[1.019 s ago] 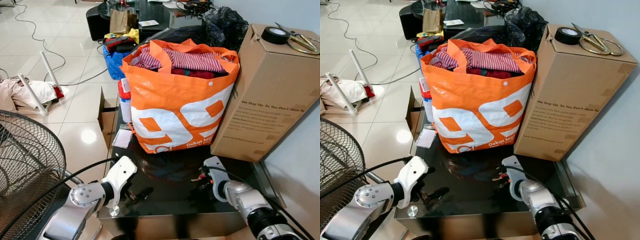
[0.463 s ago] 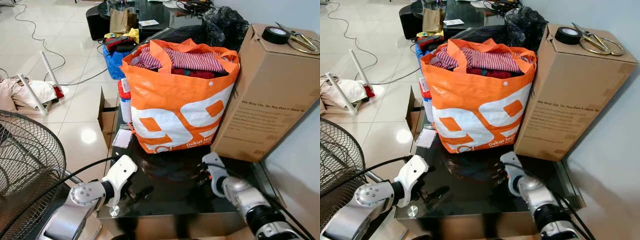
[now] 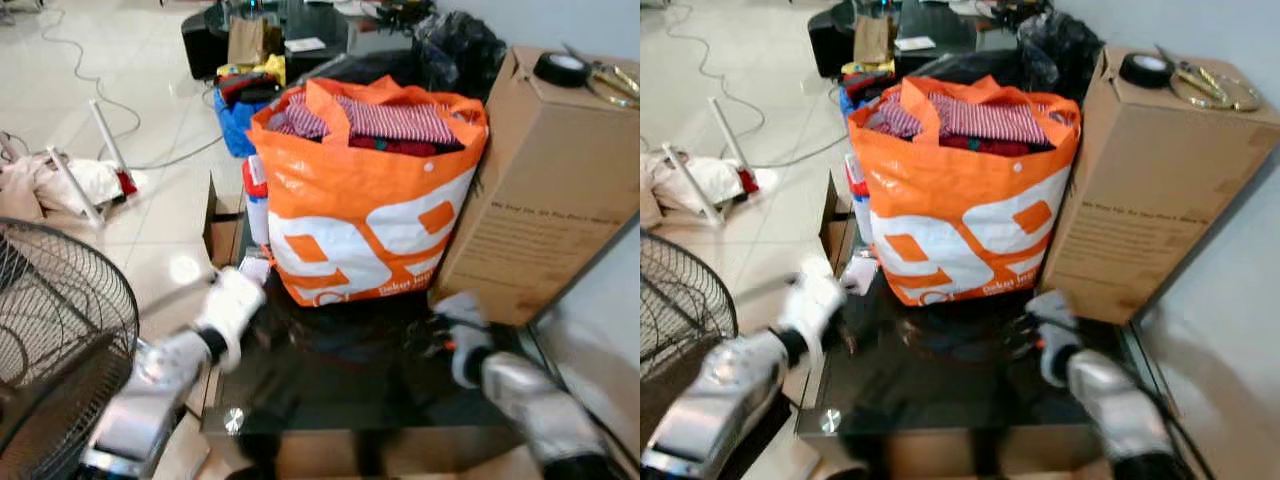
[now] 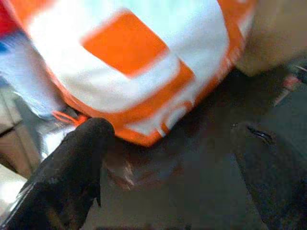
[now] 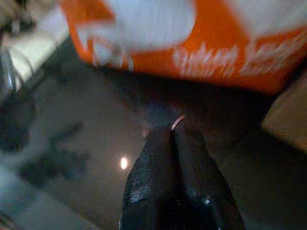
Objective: Hang keys on a hook
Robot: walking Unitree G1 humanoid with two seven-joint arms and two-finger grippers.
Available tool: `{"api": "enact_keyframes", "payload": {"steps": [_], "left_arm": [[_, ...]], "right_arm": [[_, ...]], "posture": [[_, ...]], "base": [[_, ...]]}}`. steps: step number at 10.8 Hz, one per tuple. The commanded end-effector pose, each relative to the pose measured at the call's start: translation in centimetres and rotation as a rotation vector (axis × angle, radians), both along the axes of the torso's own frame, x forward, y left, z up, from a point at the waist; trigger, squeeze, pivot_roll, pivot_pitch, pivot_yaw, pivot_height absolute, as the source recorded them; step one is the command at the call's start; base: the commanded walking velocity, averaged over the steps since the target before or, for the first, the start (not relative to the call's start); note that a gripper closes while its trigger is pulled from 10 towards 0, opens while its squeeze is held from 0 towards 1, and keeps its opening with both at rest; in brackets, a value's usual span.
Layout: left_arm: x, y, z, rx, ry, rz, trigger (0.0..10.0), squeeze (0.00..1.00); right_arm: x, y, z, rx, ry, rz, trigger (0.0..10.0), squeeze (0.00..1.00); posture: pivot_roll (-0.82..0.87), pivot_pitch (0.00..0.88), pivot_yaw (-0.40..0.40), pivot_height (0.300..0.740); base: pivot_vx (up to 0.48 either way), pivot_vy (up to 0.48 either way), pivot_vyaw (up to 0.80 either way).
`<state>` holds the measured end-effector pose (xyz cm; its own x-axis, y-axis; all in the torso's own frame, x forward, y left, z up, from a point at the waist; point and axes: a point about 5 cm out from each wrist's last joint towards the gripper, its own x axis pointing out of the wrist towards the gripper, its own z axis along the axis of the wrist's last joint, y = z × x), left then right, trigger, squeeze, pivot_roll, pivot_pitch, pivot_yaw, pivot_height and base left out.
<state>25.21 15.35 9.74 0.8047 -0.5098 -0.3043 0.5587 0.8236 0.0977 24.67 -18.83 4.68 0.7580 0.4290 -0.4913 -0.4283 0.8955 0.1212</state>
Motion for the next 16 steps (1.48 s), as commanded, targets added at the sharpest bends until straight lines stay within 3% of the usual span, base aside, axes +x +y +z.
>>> {"api": "enact_keyframes", "payload": {"steps": [1,2,4,5,6,10,16], "left_arm": [[0.4,0.3,1.4,-0.031,-0.073,0.047,10.0,0.0],[0.9,0.4,2.7,-0.06,-0.147,0.101,10.0,0.0],[1.7,-0.1,3.1,-0.072,-0.179,0.136,10.0,0.0],[2.1,-0.3,3.2,-0.072,-0.186,0.144,10.0,0.0],[2.2,-0.4,3.3,-0.069,-0.193,0.138,10.0,0.0],[2.5,-0.5,2.9,-0.061,-0.189,0.14,10.0,0.0],[2.5,-0.7,2.6,-0.068,-0.18,0.15,10.0,0.0]], "right_arm": [[0.4,-0.4,2.2,0.031,-0.085,-0.056,0.0,0.0],[0.5,-0.5,3.9,0.034,-0.195,-0.19,0.0,0.0],[1.1,0.3,5.4,0.083,-0.293,-0.335,0.0,0.0],[1.4,0.6,6.0,0.08,-0.305,-0.359,7.9,0.0],[1.7,0.6,6.3,0.071,-0.304,-0.369,10.0,0.0],[2.1,1.1,7.0,-0.052,-0.348,-0.344,10.0,0.0],[1.6,0.6,7.2,-0.019,-0.339,-0.361,10.0,0.0]], "posture": [[-0.01,0.0,0.03,0.74],[-0.02,0.0,0.036,0.74],[-0.02,0.0,0.044,0.74],[-0.02,0.0,0.049,0.74],[-0.02,0.0,0.051,0.74],[-0.04,0.0,0.075,0.74],[-0.05,0.0,0.068,0.74]], "base": [[0.0,0.0,0.0],[0.0,0.0,0.0],[0.0,0.0,0.0],[0.0,0.0,0.0],[0.0,0.0,0.0],[0.0,0.0,0.0],[0.0,0.0,0.0]]}}
